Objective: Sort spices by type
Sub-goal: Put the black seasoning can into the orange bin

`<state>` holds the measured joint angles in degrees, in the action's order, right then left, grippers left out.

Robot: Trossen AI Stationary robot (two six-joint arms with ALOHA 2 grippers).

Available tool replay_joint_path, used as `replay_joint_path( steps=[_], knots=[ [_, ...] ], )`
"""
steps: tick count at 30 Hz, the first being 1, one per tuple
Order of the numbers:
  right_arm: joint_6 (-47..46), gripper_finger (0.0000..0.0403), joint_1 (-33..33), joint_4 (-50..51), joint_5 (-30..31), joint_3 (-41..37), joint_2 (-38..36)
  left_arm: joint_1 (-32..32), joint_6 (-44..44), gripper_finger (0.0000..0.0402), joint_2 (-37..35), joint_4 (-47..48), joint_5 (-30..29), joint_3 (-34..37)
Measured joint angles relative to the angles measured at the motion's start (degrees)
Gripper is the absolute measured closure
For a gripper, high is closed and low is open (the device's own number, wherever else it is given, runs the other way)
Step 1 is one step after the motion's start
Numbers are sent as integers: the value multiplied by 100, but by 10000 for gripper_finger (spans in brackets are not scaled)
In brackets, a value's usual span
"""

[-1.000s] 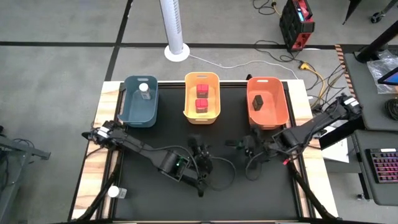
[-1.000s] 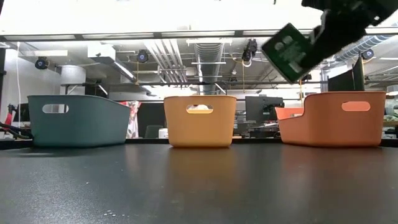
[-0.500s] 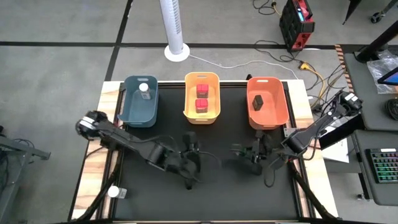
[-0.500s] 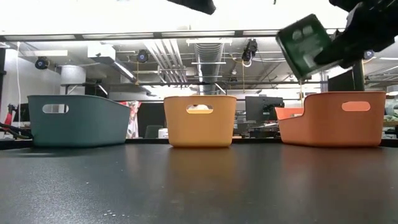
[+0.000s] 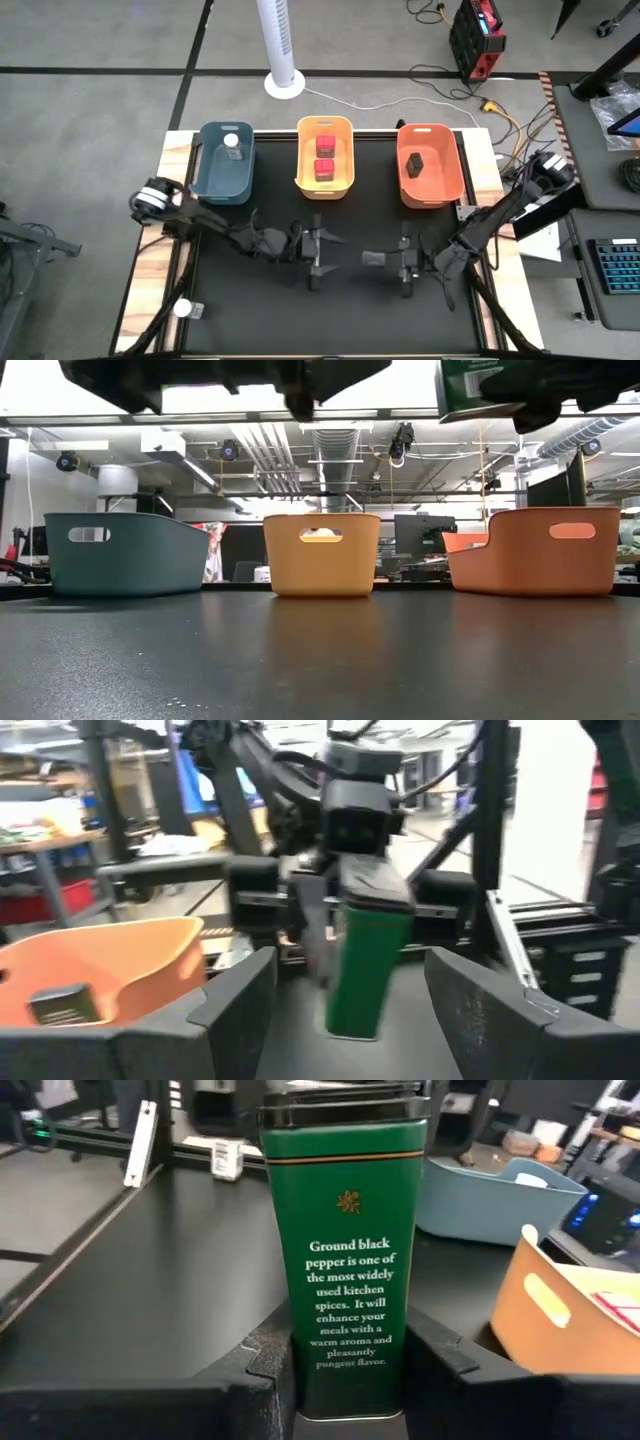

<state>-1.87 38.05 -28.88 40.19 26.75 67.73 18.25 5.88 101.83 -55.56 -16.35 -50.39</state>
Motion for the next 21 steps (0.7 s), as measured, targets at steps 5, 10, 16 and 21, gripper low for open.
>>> replay_joint_path(
  steps=[5,10,16,21],
  knots=[
    [-109,287,-8,-29,153,36,93,-56,-35,161,712,-124,239,-553],
    [-138,290,-8,-18,152,40,82,-115,194,161,1354,-94,239,-1244],
    [-152,283,-2,1,131,53,71,-143,571,180,1763,-99,453,-1777],
    [-150,284,3,102,70,62,67,-156,674,266,1736,-98,490,-1737]
  ],
)
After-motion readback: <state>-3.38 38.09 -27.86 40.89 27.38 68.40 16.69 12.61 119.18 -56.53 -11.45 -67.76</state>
